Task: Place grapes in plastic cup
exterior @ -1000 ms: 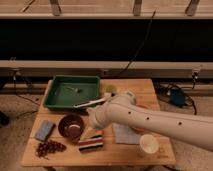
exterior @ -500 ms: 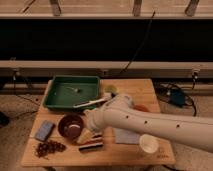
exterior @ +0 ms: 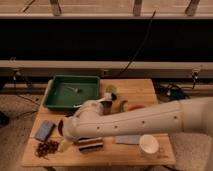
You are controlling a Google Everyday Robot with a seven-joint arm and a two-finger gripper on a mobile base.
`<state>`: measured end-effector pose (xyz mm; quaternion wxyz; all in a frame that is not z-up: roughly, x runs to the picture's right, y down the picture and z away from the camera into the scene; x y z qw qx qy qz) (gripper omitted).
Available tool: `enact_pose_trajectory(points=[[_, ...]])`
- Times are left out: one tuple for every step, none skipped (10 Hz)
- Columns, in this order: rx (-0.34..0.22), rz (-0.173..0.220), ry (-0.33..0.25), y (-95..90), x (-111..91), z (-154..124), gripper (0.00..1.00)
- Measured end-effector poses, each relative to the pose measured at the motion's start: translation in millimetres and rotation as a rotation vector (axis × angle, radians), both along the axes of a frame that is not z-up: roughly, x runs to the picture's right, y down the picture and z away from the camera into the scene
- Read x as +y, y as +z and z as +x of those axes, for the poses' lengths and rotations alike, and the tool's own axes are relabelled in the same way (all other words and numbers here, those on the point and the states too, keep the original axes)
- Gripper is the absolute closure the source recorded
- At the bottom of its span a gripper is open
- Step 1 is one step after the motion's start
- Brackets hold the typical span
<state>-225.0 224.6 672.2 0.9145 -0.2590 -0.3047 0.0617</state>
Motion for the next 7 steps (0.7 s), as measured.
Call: enact_pose_trajectory(points=[[-0.01,0.001,-0.035,5.9,11.3,-16.1,0.22],[-0.019,-0.002,-0.07,14.3,25.1,-29.3,0.22],[-0.024,-0.004,-0.092,19.7,34.1,-38.3,0.22],[-0.031,-0.013,-0.12,26.2,46.3,-49.9,0.22],[-0.033,-0.019,-0.13,27.6,51.3,-53.1,0.22],[-0.036,-0.024,-0.143,28.5,56.6,-56.0,0.22],[-0.038,-0.029,-0.151,29.8,60.9,-57.9,0.22]])
